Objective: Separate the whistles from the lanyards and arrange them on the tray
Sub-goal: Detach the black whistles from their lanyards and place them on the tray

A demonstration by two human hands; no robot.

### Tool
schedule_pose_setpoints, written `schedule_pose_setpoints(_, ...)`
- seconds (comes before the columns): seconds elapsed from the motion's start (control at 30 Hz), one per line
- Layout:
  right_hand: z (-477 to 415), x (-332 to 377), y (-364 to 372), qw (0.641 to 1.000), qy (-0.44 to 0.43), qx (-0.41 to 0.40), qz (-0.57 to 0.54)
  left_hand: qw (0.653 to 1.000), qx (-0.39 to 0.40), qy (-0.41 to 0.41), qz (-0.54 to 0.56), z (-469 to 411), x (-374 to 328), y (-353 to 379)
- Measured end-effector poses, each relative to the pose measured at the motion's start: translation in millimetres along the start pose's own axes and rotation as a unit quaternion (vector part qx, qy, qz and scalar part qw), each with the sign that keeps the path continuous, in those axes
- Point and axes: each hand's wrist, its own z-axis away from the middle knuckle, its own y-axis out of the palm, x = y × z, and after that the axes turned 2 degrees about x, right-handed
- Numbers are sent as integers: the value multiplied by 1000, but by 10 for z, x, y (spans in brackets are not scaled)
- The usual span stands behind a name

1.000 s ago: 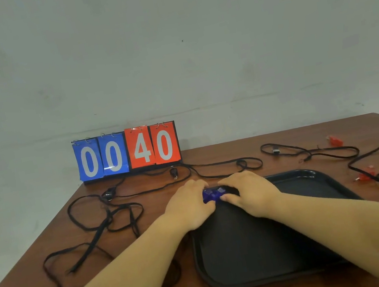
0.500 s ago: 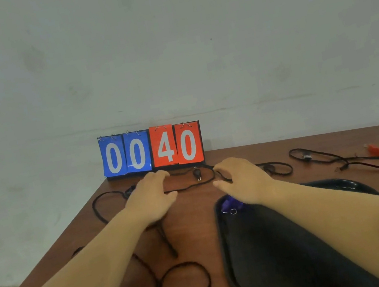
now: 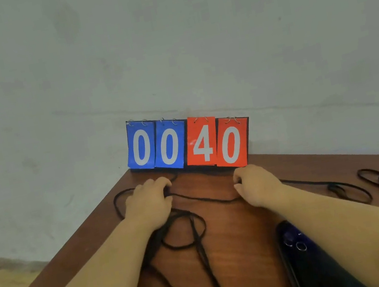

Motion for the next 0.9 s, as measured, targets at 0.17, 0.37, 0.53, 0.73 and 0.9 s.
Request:
schedule_pose_setpoints(0.17, -30, -74, 16, 999, -17, -8, -43, 998, -30, -15, 44, -9, 28, -26)
schedule_pose_setpoints(0.37, 100, -83, -173, 997, -30, 30, -64, 995, -41, 17, 90, 78, -57, -153)
schedule_pose_setpoints(0.53, 305, -45, -348, 992, -68, 42, -101, 993, -13, 35, 110, 183, -72, -238)
schedule_pose_setpoints(0.73, 490, -33, -415, 991, -92, 44, -87, 987, -21, 21, 158, 263, -95, -280)
schedule_pose_setpoints(0.9, 560, -4, -454, 991, -99, 43, -83, 984, -83, 3, 159, 274, -133, -292)
